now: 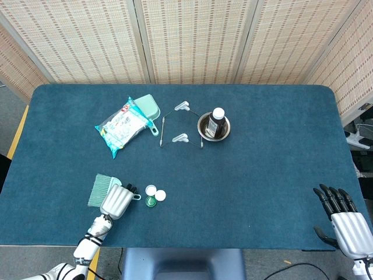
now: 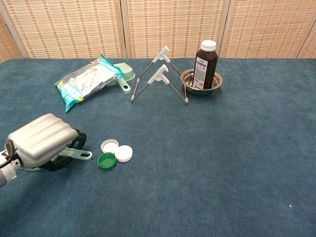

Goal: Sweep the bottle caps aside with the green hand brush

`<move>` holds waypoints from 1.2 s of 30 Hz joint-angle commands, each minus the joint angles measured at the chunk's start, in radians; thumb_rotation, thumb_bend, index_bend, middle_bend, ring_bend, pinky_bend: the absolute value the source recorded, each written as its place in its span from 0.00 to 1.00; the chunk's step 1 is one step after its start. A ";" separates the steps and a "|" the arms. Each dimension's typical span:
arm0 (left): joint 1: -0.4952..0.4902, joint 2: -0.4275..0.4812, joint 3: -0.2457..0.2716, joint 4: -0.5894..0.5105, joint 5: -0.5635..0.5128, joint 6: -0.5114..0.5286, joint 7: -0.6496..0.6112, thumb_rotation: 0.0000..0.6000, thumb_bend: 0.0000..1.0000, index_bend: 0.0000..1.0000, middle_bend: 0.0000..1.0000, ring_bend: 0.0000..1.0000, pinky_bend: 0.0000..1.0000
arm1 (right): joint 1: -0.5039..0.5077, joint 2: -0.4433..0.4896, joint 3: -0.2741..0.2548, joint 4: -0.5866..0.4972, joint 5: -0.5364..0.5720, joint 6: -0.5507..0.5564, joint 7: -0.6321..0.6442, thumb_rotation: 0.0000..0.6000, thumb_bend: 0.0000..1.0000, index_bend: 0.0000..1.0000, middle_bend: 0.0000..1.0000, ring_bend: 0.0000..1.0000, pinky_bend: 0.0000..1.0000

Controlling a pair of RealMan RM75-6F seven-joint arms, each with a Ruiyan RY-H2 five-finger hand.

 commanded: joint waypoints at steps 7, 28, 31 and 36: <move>-0.012 -0.027 0.028 0.083 0.115 0.135 -0.188 1.00 0.68 0.71 0.77 0.75 0.84 | 0.000 -0.003 0.002 0.000 0.005 -0.003 -0.006 1.00 0.21 0.00 0.00 0.00 0.00; -0.005 -0.030 0.025 0.165 0.192 0.444 -1.291 1.00 0.83 0.75 0.87 0.75 0.88 | 0.002 -0.007 -0.009 -0.010 -0.007 -0.015 -0.028 1.00 0.21 0.00 0.00 0.00 0.00; -0.012 -0.056 0.034 0.202 0.188 0.419 -1.299 1.00 0.83 0.75 0.87 0.75 0.88 | 0.002 -0.004 -0.008 -0.009 -0.006 -0.014 -0.021 1.00 0.21 0.00 0.00 0.00 0.00; -0.032 -0.097 0.041 0.271 0.192 0.390 -1.297 1.00 0.83 0.75 0.87 0.75 0.88 | -0.001 0.003 -0.007 -0.007 -0.006 -0.006 -0.005 1.00 0.21 0.00 0.00 0.00 0.00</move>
